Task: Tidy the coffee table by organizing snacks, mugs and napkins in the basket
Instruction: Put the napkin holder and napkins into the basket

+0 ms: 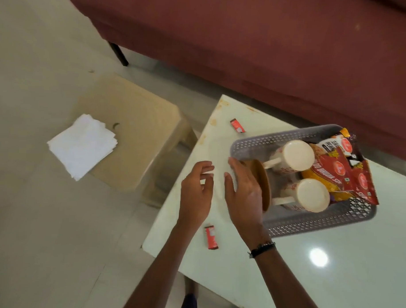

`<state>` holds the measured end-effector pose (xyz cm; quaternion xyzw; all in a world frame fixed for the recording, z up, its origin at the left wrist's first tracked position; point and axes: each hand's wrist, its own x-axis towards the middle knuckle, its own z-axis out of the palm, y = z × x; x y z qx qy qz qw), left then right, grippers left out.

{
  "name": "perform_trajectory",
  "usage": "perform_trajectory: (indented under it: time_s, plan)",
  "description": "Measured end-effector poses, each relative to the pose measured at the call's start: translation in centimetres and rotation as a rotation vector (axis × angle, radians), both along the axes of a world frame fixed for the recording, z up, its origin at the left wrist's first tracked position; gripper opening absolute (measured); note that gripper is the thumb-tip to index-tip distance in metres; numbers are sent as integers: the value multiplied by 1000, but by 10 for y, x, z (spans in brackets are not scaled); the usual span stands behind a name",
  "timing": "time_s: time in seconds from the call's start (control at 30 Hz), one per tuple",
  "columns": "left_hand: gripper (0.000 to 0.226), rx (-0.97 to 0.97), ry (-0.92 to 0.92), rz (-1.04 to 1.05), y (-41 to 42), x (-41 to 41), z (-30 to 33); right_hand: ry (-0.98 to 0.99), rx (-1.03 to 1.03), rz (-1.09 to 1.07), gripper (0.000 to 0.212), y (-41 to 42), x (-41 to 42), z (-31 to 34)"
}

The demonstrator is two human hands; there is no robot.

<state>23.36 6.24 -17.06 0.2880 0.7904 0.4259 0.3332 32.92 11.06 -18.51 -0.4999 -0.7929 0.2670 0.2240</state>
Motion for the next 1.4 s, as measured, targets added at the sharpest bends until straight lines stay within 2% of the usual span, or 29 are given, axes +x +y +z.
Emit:
perform_trajectory:
  time_s: [0.27,0.4,0.53,0.63,0.77,0.87,1.1,1.2,1.3,1.4]
  plan:
    - [37,-26,203,261,-65,-127,-22,35,-198,378,37,-30,-149,1]
    - [47,-112,371,297,-96,-190,-45,-6,-177,529,38,-43,-220,-6]
    - [46,-216,499,268,-113,-243,-64,-68,-150,625,38,-48,-274,-20]
    - [45,-255,621,212,-116,-263,-70,-58,-178,587,36,-46,-298,-31]
    - [70,-341,729,167,-114,-272,-68,45,-389,418,30,-46,-315,-40]
    - [71,-350,787,82,-111,-279,-69,131,-507,339,28,-50,-319,-45]
    - [52,-305,764,213,-99,-310,-62,221,-600,253,31,-48,-319,-56]
    - [47,-245,649,342,-97,-326,-63,183,-564,301,31,-47,-321,-58]
    - [43,-179,492,442,-97,-340,-68,70,-424,434,36,-45,-325,-62]
    - [36,-114,375,512,-101,-342,-71,-198,-214,638,56,-46,-328,-62]
